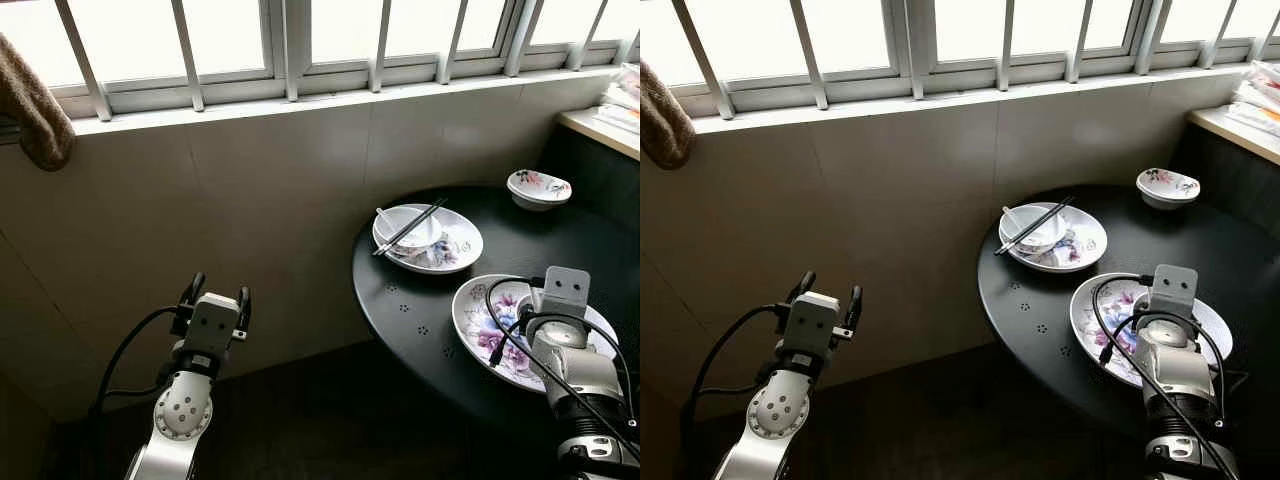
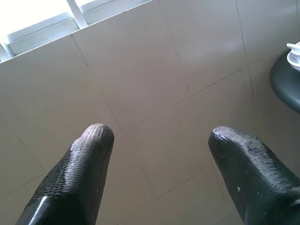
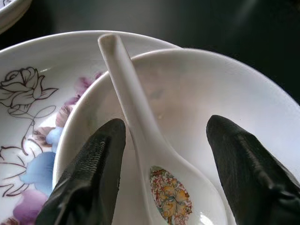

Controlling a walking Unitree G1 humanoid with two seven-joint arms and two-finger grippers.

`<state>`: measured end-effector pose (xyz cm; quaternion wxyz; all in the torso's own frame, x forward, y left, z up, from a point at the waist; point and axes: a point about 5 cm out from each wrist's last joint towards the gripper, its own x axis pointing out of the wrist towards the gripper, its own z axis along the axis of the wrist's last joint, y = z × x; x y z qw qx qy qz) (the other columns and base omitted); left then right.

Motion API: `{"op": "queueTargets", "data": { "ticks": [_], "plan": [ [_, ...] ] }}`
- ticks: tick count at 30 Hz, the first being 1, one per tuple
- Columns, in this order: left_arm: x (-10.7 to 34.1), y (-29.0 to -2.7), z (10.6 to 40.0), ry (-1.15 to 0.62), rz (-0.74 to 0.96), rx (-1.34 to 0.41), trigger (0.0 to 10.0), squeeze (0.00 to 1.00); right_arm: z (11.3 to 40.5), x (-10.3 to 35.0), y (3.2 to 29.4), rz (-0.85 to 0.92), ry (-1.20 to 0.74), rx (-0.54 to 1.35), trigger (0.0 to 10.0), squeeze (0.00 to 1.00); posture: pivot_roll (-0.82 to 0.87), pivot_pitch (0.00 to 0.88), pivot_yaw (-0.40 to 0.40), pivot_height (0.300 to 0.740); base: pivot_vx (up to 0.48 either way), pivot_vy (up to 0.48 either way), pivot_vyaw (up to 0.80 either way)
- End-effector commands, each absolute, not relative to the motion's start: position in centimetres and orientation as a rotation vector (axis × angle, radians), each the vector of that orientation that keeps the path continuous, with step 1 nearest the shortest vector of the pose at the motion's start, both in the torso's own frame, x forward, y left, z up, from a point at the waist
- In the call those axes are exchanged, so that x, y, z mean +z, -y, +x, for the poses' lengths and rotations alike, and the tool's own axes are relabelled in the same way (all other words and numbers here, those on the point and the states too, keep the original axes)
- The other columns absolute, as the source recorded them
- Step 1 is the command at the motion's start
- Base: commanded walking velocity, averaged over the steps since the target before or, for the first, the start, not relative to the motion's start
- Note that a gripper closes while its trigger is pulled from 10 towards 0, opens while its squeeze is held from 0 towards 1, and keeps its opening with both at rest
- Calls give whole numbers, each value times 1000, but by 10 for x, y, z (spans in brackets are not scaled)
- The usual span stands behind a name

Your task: Kitchen organization

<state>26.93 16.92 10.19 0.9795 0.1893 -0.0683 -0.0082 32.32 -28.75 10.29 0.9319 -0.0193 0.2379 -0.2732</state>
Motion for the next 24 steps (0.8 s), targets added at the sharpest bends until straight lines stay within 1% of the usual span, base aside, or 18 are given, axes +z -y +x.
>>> {"op": "queueTargets", "data": {
  "ticks": [1, 2, 3, 9, 10, 11, 12, 13, 24],
  "plan": [
    [102, -169, 271, 139, 395, -19, 10000, 0, 322, 100, 292, 12, -513, -573, 8275, 0, -53, 0, 2, 740, 0, 0, 0],
    [102, -169, 271, 139, 395, -19, 10000, 0, 322, 100, 292, 12, -513, -573, 8275, 0, -53, 0, 2, 740, 0, 0, 0],
    [102, -169, 271, 139, 396, -20, 10000, 0, 321, 97, 293, 18, -523, -579, 10000, 0, -53, 0, 2, 740, 0, 0, 0],
    [101, -169, 271, 139, 397, -20, 10000, 0, 318, 96, 299, 12, -529, -614, 10000, 0, -54, 0, 2, 740, 0, 0, 0],
    [101, -169, 271, 139, 397, -20, 10000, 0, 318, 96, 301, 7, -531, -624, 9608, 0, -55, 0, 2, 740, 0, 0, 0],
    [101, -169, 271, 139, 398, -20, 10000, 0, 318, 96, 301, 7, -531, -629, 8471, 0, -55, 0, 2, 740, 0, 0, 0],
    [101, -169, 271, 139, 398, -20, 10000, 0, 318, 96, 302, 6, -527, -635, 3922, 0, -55, 0, 2, 740, 0, 0, 0],
    [101, -169, 271, 139, 399, -20, 10000, 0, 318, 97, 303, 4, -518, -643, 0, 0, -55, 0, 2, 740, 0, 0, 0],
    [100, -170, 271, 134, 403, -22, 10000, 0, 319, 98, 300, 25, -487, -638, 0, 0, -53, 0, 3, 740, 0, 0, 0]
  ]
}}
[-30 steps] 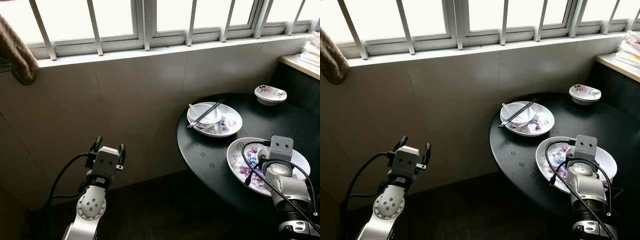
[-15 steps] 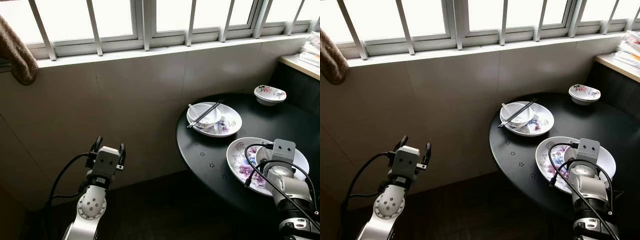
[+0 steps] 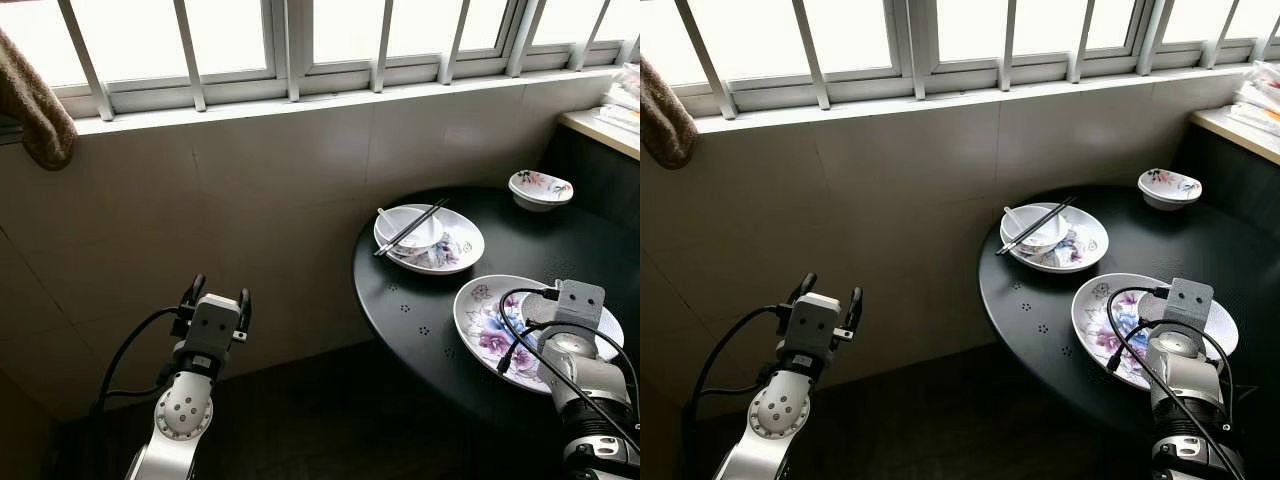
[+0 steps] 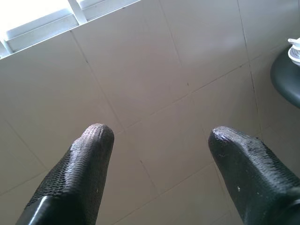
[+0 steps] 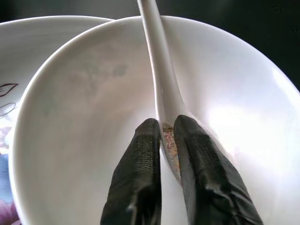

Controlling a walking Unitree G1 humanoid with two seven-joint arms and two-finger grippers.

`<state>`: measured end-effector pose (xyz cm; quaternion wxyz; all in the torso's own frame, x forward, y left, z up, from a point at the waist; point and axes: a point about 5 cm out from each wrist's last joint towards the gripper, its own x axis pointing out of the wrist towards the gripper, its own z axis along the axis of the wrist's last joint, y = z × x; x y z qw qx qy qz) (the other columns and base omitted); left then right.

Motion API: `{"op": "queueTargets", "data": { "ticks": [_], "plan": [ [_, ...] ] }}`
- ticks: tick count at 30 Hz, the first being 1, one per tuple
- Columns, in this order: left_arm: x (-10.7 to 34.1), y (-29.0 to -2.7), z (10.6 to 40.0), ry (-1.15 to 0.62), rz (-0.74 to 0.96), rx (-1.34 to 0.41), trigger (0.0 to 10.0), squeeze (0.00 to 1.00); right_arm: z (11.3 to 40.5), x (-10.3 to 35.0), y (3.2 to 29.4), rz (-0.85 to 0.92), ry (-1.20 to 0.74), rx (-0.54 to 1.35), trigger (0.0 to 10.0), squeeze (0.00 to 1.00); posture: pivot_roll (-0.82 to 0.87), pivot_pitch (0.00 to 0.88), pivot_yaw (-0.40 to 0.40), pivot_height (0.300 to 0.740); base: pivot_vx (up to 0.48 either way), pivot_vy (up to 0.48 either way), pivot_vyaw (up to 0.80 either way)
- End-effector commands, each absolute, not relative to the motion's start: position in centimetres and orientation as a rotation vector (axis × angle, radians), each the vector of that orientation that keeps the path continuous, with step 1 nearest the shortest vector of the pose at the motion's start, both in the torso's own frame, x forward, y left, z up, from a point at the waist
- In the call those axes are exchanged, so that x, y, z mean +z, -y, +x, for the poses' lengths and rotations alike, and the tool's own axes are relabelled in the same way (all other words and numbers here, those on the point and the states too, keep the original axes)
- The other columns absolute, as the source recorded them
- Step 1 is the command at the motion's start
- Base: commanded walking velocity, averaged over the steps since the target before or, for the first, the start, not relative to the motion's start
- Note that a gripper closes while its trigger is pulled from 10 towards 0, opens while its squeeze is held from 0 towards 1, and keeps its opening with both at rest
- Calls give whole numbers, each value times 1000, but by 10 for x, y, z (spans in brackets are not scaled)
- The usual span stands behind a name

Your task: Kitchen organization

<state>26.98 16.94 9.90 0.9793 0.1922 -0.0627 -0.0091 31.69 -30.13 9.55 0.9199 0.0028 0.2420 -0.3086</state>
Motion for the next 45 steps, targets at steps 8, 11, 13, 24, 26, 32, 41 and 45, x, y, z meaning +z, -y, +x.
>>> {"op": "queueTargets", "data": {
  "ticks": [8, 11, 13, 24, 26, 32, 41, 45],
  "plan": [
    [98, -170, 271, 130, 405, -22, 10000, 0, 324, 102, 293, 49, -436, -600, 0, 0, -53, 0, 3, 740, 0, 0, 0],
    [98, -169, 271, 128, 405, -22, 10000, 0, 327, 105, 288, 50, -412, -574, 0, 0, -52, 0, 3, 740, 0, 0, 0],
    [98, -170, 271, 127, 406, -21, 10000, 0, 328, 106, 286, 46, -394, -564, 0, 0, -51, 0, 3, 740, 0, 0, 0],
    [96, -169, 271, 125, 407, -20, 10000, 0, 345, 159, 248, -77, -6, -341, 0, 0, -53, 0, 0, 740, 0, 0, 0],
    [96, -169, 271, 125, 406, -20, 10000, 0, 346, 166, 240, -106, 49, -296, 0, 0, -52, 0, -1, 740, 0, 0, 0],
    [95, -170, 270, 123, 405, -19, 10000, 0, 345, 166, 222, -142, 84, -190, 10000, 0, -45, 0, -2, 740, 0, 0, 0],
    [95, -169, 272, 125, 401, -31, 10000, 0, 344, 165, 213, -176, 114, -157, 10000, 0, -48, 0, 3, 740, 0, 0, 0],
    [95, -168, 272, 126, 400, -38, 10000, 0, 343, 163, 217, -203, 103, -177, 10000, 0, -51, 0, 5, 740, 0, 0, 0]
  ]
}}
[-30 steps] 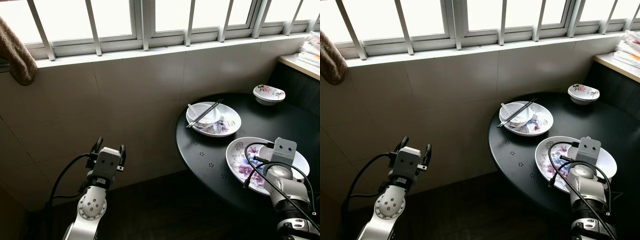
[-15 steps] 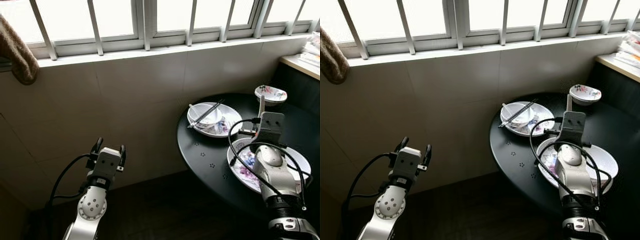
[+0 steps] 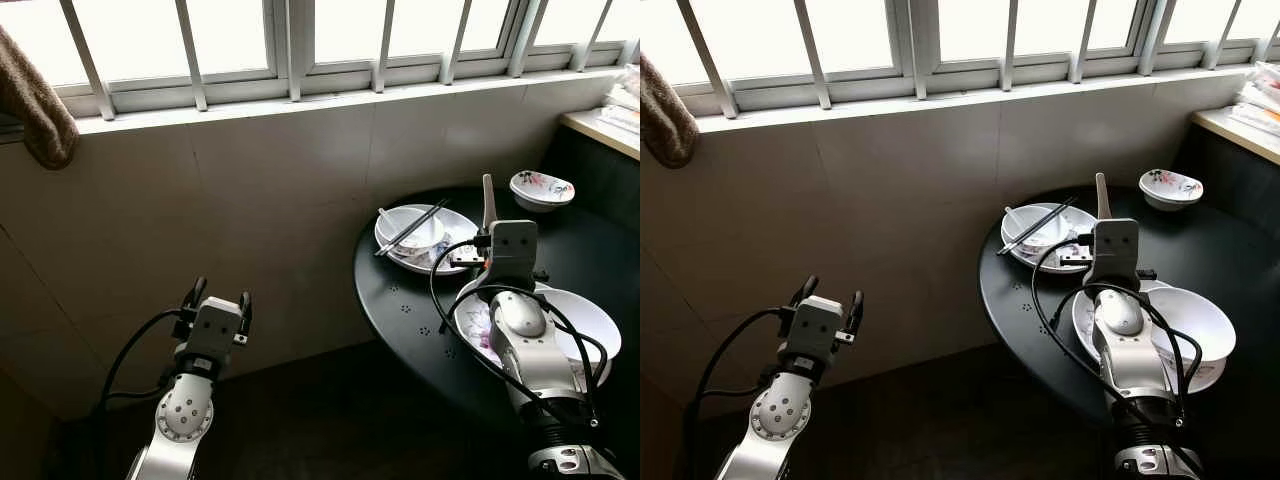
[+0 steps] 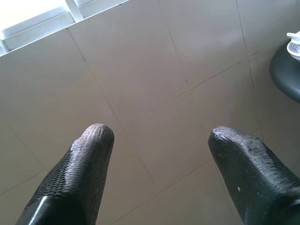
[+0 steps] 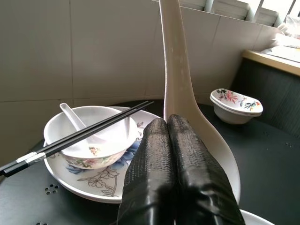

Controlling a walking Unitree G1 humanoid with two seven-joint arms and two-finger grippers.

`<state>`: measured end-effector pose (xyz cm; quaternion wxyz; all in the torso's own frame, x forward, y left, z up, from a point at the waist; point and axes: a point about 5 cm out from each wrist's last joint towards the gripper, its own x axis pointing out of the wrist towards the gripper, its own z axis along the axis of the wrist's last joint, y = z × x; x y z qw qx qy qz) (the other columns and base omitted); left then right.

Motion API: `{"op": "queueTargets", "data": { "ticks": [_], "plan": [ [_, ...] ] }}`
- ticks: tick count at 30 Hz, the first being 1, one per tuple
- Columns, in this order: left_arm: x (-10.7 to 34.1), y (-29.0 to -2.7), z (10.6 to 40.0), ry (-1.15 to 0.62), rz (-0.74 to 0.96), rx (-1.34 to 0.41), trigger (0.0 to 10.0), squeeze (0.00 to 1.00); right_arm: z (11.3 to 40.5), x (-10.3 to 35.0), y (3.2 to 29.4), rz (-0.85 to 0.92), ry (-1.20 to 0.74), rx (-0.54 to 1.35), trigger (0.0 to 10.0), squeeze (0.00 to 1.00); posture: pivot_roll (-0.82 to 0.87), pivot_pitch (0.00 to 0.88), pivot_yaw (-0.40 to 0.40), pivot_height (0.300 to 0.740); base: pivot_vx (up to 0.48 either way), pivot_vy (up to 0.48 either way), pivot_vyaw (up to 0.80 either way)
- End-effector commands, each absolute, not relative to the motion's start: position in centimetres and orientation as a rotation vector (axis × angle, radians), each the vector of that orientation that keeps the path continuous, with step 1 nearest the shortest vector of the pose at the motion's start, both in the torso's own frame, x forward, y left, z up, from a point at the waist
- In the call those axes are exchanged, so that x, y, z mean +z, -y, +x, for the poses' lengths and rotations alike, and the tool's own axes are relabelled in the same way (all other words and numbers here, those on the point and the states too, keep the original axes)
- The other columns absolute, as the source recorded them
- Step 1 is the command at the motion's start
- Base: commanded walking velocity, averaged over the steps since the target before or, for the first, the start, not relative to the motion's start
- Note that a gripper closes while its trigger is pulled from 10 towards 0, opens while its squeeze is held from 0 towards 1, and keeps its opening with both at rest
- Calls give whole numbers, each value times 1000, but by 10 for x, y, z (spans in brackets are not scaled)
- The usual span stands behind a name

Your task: Kitchen organization

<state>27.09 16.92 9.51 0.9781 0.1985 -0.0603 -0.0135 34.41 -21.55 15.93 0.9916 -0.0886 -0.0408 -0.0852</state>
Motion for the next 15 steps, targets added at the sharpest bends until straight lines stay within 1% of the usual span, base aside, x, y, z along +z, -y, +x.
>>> {"op": "queueTargets", "data": {
  "ticks": [1, 6, 8, 11, 13, 15],
  "plan": [
    [95, -168, 272, 125, 399, -40, 10000, 0, 342, 162, 221, -215, 92, -200, 10000, 0, -51, 0, 6, 740, 0, 0, 0],
    [93, -167, 271, 118, 399, -46, 10000, 0, 338, 152, 246, -251, 6, -363, 10000, 0, -53, 0, 6, 740, 0, 0, 0],
    [93, -167, 271, 117, 399, -46, 10000, 0, 338, 149, 248, -245, -14, -372, 10000, 0, -54, 0, 6, 740, 0, 0, 0],
    [92, -167, 271, 115, 400, -47, 10000, 0, 338, 143, 243, -213, -39, -349, 10000, 0, -54, 0, 6, 740, 0, 0, 0],
    [92, -167, 271, 115, 399, -48, 10000, 0, 338, 137, 233, -207, -72, -289, 10000, 0, -56, 0, 6, 740, 0, 0, 0],
    [92, -167, 271, 114, 399, -48, 10000, 0, 338, 137, 232, -207, -76, -285, 10000, 0, -56, 0, 6, 740, 0, 0, 0]
  ]
}}
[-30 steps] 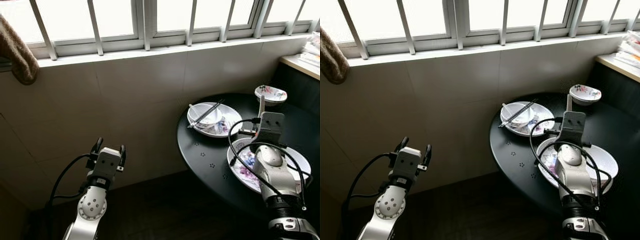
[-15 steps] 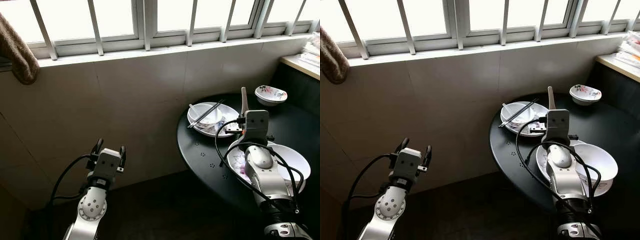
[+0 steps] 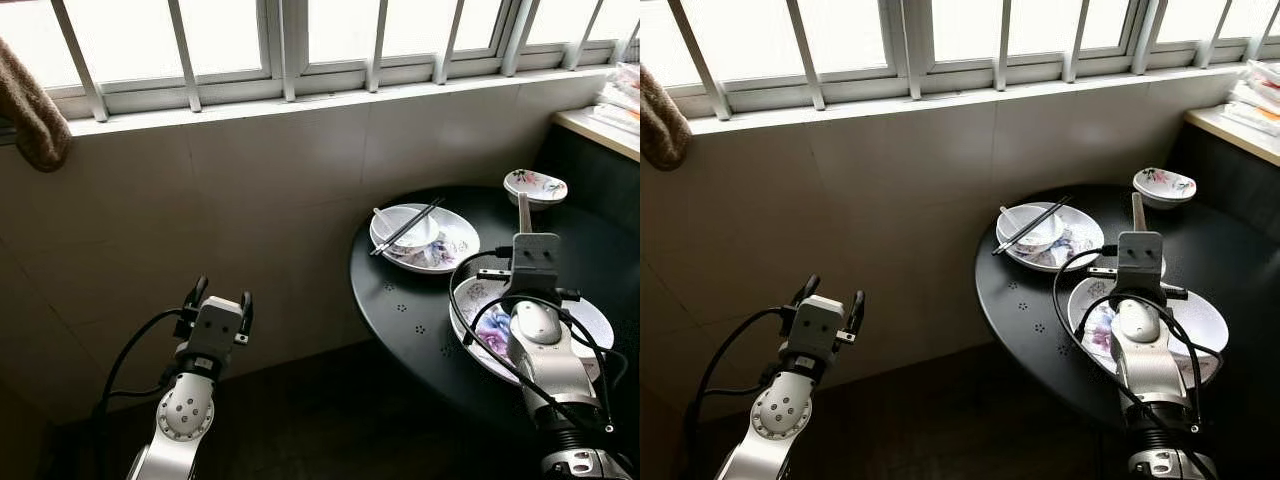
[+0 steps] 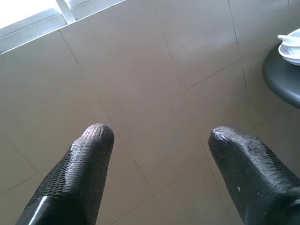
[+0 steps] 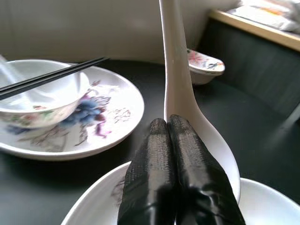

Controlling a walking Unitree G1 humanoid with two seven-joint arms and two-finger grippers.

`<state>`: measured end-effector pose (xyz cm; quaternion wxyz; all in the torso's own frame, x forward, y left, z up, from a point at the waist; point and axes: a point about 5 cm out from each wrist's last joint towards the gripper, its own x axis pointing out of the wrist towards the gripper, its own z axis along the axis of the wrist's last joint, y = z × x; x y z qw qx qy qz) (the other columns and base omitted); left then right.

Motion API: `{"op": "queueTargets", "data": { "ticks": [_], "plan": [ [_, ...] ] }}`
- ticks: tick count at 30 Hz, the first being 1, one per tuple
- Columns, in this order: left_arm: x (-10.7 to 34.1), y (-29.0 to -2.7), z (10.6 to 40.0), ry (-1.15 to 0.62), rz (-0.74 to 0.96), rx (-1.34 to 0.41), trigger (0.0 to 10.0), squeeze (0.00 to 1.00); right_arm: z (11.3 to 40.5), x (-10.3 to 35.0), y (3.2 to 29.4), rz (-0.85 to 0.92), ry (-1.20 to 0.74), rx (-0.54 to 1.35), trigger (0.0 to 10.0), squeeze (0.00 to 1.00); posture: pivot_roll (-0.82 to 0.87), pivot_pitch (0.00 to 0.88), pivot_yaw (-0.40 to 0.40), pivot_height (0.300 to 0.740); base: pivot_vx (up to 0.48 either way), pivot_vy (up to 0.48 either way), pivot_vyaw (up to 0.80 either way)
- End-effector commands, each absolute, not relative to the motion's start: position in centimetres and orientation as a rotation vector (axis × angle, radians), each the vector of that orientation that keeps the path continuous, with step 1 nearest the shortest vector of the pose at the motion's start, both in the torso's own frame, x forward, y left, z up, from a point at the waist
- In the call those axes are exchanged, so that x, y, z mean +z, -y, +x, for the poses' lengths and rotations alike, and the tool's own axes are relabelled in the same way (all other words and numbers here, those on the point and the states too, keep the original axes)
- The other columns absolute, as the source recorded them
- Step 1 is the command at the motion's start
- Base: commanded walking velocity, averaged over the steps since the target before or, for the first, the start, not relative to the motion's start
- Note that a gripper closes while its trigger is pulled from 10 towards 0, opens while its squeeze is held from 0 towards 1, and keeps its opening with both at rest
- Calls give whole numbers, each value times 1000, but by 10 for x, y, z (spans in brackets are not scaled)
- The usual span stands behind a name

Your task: Kitchen organization

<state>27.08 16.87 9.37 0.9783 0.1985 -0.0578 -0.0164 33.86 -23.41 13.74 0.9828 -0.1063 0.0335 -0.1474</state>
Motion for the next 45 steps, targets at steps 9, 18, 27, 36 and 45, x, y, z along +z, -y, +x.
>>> {"op": "queueTargets", "data": {
  "ticks": [9, 18, 27, 36, 45],
  "plan": [
    [91, -167, 271, 112, 400, -47, 10000, 0, 332, 111, 209, -154, -201, -188, 10000, 0, -53, 0, 3, 740, 0, 0, 0],
    [90, -168, 271, 108, 403, -47, 10000, 0, 334, 121, 209, -200, -151, -171, 10000, 0, -56, 0, 3, 740, 0, 0, 0],
    [89, -167, 270, 105, 402, -52, 10000, 0, 329, 103, 215, -207, -266, -222, 10000, 0, -53, 0, 3, 740, 0, 0, 0],
    [89, -167, 270, 103, 405, -54, 10000, 0, 317, 74, 215, -191, -461, -237, 10000, 0, -53, 0, 3, 740, 0, 0, 0],
    [88, -169, 270, 101, 408, -52, 10000, 0, 314, 68, 224, -210, -512, -284, 10000, 110, -51, 0, 2, 740, 0, 0, 0]
  ]
}}
